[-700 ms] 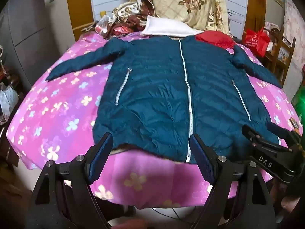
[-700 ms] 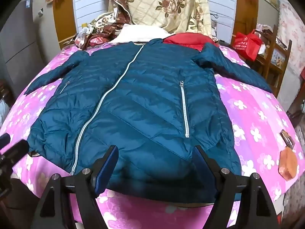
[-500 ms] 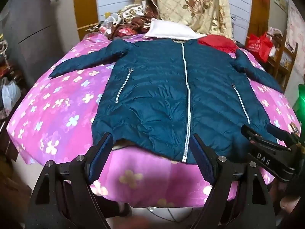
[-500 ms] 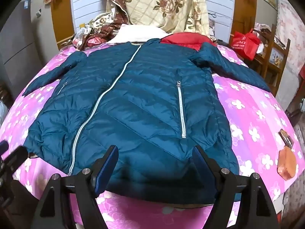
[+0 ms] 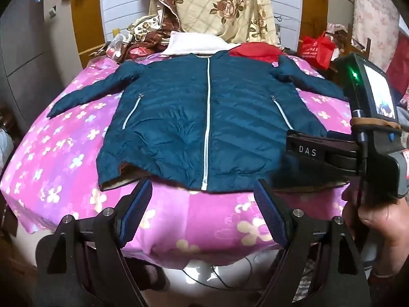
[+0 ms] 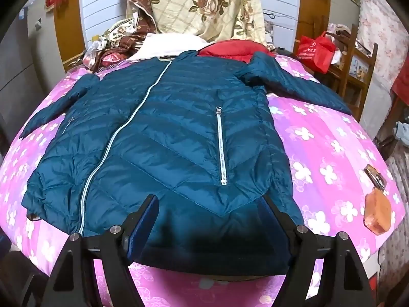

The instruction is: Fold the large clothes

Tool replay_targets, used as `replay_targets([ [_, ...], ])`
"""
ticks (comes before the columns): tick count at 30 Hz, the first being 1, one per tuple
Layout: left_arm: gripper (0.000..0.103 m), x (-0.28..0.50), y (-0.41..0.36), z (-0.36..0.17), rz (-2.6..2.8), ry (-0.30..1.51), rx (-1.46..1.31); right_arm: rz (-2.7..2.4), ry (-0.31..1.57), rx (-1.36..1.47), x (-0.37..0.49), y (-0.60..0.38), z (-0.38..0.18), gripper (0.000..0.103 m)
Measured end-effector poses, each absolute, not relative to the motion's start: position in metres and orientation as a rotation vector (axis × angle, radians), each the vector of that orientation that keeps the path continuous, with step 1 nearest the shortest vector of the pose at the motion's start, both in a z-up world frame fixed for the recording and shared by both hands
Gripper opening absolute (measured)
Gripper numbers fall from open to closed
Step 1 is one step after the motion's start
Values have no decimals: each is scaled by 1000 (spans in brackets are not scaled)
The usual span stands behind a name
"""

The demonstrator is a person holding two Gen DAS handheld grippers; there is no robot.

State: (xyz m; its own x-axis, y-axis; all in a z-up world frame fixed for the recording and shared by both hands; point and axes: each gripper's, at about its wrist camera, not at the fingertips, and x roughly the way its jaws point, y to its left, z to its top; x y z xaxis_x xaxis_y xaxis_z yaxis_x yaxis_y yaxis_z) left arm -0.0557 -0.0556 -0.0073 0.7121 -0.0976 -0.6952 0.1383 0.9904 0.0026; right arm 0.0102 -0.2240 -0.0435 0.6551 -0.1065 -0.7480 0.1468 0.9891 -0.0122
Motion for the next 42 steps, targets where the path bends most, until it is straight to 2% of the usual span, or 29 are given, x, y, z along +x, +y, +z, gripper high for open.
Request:
replay_targets([
  [16, 82, -68, -47, -3, -217, 760, 27, -154, 822, 42, -3, -220, -31, 77],
  [24, 82, -74, -31, 21, -170, 708, 45, -160, 767, 25, -22, -214, -10, 77],
  [32, 82, -79, 30, 68, 3, 558, 28, -161, 556, -9, -54, -207, 33, 77],
  [42, 82, -68, 128, 116, 258, 470, -56, -95, 522, -59, -44, -212, 103, 77],
])
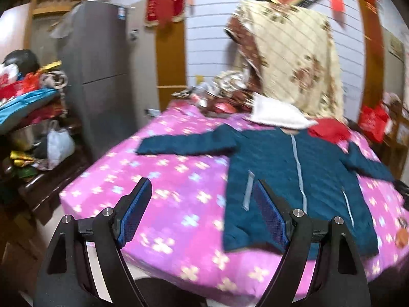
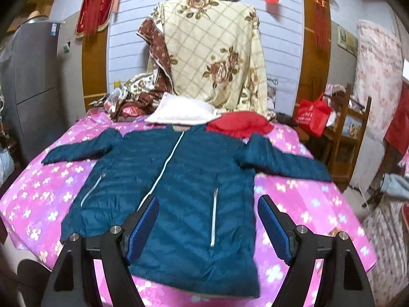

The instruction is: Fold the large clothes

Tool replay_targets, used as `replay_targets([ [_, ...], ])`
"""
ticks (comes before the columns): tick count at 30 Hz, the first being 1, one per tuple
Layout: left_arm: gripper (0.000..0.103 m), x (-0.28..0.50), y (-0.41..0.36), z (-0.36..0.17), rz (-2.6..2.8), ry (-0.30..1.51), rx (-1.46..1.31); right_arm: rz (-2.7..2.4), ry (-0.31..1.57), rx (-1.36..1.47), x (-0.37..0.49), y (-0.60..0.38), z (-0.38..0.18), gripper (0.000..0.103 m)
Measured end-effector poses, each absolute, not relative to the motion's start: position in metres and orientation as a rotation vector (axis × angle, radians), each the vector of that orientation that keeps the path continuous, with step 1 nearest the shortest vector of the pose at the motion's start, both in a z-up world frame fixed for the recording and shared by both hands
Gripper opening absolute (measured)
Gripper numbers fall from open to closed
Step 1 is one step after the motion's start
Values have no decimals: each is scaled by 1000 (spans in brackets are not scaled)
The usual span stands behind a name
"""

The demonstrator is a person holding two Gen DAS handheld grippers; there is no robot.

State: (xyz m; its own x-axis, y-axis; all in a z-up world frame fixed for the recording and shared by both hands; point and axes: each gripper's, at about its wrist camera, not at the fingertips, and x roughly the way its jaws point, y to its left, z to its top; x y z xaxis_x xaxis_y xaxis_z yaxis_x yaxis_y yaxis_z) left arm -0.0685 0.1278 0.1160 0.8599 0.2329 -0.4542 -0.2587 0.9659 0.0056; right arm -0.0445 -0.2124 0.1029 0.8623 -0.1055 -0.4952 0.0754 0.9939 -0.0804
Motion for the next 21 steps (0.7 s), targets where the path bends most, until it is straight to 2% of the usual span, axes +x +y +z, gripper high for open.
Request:
replay_targets([
  [11, 82, 8, 219, 171, 378, 496, -183, -23, 458, -26, 3, -236, 192, 77],
  [17, 82, 57, 248, 196, 445, 486, -181, -8, 470, -22, 51, -238, 219, 77],
  [21, 82, 97, 277, 207, 460, 517, -223, 25, 517, 9, 79, -239, 214, 77],
])
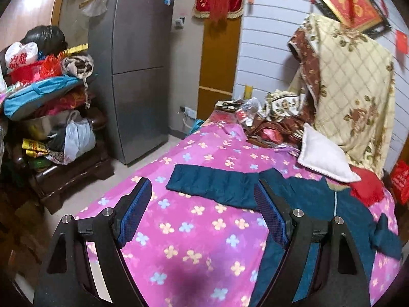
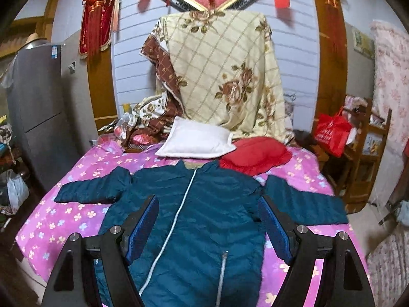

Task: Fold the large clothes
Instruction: 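Grasp the sleeve nearest the left gripper and fold it across the jacket body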

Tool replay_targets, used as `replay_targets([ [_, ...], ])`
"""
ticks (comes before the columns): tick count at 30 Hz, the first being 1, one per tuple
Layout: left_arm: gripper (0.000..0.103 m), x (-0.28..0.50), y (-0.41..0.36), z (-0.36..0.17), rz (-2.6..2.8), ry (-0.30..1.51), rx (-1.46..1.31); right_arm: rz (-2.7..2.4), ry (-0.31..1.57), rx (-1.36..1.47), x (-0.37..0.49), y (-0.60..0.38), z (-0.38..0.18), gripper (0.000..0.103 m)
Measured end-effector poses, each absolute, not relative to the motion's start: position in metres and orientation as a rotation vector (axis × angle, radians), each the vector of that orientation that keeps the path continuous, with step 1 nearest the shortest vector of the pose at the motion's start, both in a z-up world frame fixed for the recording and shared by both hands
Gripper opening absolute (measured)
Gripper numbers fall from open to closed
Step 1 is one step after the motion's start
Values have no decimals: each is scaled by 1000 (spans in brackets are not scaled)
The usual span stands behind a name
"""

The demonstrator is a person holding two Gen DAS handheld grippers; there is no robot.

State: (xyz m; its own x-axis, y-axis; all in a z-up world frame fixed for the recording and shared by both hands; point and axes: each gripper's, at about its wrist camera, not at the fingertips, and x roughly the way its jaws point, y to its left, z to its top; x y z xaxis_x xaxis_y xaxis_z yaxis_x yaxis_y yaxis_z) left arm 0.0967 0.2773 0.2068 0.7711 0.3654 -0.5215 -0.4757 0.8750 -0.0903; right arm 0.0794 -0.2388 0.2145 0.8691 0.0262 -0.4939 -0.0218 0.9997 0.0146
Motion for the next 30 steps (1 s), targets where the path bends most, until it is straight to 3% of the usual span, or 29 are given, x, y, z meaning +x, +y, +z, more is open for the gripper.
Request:
replay_targets([
  [8, 82, 193, 323, 163, 477, 607, -300, 79, 724, 29, 132, -232, 119, 77],
  [16, 82, 283, 377, 37, 309, 788, -573, 85, 912, 132, 157, -246, 14, 77],
  [20, 73, 312, 392, -20, 263, 841, -686, 51, 930, 163, 163, -252, -9, 77],
  [30, 72, 357, 431, -96, 302, 884, -890, -13, 944, 205, 176, -260, -23, 77],
])
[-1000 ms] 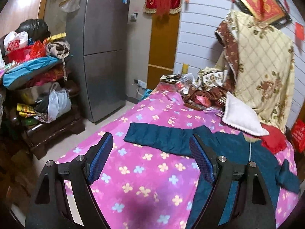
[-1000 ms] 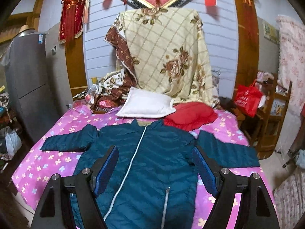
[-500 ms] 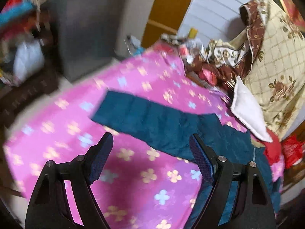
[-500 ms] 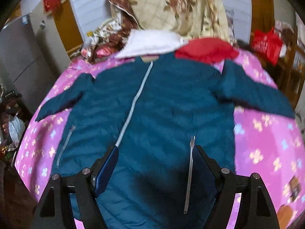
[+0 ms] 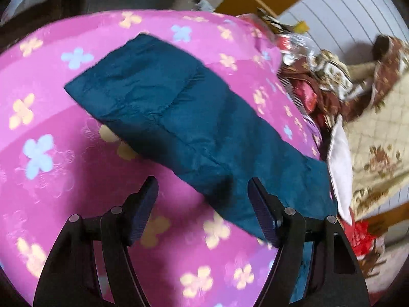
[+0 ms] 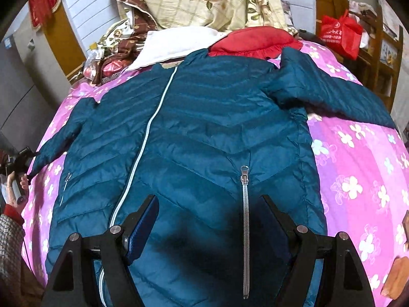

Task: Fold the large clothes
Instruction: 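Grasp the sleeve nearest the left gripper and fold it across the jacket body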

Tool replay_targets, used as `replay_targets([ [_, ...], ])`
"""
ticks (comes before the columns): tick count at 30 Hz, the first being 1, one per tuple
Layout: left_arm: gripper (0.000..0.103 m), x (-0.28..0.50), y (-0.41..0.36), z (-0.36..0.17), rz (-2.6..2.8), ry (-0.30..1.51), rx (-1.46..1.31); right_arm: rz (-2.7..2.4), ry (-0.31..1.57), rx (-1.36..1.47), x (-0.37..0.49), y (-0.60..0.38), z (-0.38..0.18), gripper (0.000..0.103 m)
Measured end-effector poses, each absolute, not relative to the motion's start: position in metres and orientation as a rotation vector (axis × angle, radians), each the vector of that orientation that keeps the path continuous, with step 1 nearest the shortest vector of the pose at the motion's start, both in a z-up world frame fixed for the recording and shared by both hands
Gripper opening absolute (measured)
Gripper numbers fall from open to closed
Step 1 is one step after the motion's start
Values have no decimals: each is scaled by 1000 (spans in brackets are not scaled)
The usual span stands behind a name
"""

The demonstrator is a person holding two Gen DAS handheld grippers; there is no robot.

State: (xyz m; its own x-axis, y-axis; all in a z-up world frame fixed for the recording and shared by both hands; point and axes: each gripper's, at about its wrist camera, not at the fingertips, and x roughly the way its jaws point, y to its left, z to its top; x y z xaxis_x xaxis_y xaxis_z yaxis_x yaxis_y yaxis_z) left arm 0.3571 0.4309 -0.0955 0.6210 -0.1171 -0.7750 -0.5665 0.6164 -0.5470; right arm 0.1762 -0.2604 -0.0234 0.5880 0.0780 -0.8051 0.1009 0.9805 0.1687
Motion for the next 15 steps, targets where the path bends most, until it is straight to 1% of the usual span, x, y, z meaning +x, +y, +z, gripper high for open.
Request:
replay_targets([
  [11, 73, 403, 435, -99, 338, 835, -806, -70, 967, 187, 180, -264, -32, 77],
  [12, 48, 407, 433, -100, 347, 845, -794, -76, 970, 182, 180, -265, -32, 77],
  [13, 19, 410, 433, -103, 339, 862, -808, -82, 973, 177, 180, -265, -33, 77],
  [15, 14, 414, 430, -105, 333, 881, -837, -91, 972, 173, 180, -267, -34, 77],
])
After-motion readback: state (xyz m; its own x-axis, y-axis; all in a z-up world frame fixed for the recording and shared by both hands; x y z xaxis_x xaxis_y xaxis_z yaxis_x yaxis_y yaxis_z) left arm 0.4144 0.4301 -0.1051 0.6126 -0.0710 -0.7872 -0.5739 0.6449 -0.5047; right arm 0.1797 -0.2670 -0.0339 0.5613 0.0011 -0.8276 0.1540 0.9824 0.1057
